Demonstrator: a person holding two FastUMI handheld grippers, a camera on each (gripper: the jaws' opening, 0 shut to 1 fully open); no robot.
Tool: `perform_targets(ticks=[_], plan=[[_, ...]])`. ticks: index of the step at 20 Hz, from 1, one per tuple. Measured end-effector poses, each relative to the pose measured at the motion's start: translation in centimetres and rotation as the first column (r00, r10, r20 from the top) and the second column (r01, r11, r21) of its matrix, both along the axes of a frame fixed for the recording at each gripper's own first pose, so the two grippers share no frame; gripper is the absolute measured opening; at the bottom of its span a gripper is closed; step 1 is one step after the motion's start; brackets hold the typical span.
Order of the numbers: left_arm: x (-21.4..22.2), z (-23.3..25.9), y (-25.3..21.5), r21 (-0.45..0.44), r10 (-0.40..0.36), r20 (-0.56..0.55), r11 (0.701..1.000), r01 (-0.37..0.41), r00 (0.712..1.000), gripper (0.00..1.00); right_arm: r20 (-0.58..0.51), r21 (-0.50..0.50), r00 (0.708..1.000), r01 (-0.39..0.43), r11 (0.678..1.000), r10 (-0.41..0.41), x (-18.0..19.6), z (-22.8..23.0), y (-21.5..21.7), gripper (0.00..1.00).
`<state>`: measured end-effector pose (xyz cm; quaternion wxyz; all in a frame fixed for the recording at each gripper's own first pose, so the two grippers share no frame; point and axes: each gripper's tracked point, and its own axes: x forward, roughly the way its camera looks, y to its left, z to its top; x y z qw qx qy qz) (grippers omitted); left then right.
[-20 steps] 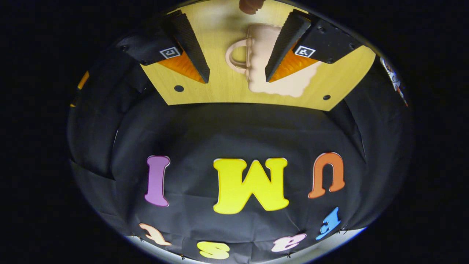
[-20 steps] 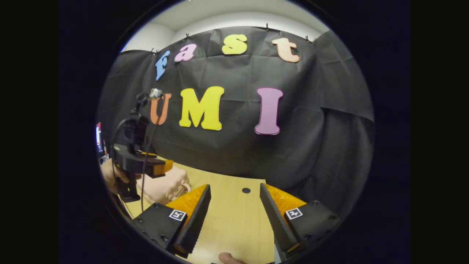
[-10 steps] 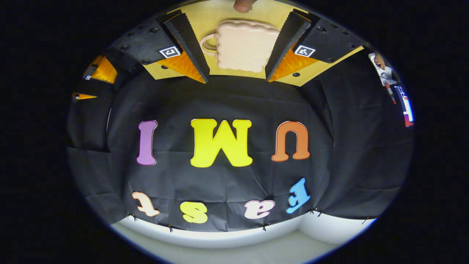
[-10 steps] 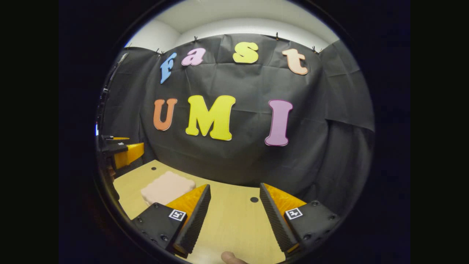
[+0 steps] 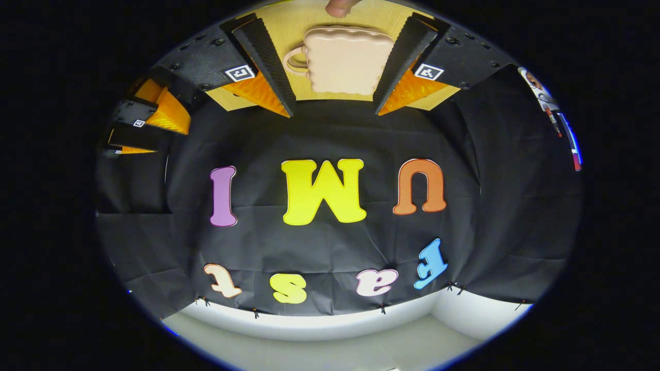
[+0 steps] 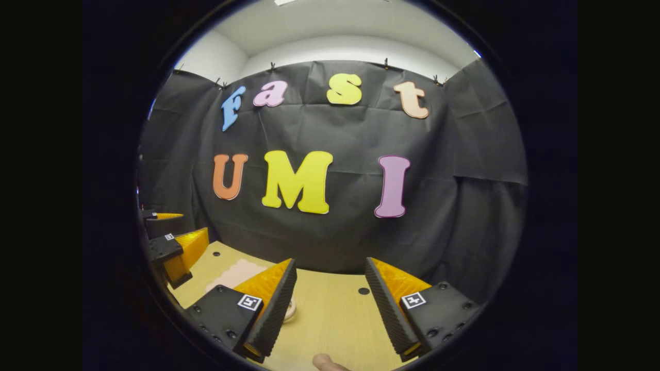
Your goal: First open the suitcase, pack the skin care products into it, and then close the suitcase.
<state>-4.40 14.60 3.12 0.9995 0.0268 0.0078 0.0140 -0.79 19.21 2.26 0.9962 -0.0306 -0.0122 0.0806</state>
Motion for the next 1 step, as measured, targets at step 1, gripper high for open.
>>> perform_targets(ticks=[1], plan=[[0.19,-0.34,0.09,-0.005,0.001,-0.01,1.0,-0.001,1.0,0.96,-0.011,-0.01,1.0,-0.002,1.0,0.002,0.02,-0.36,0.33,0.8]])
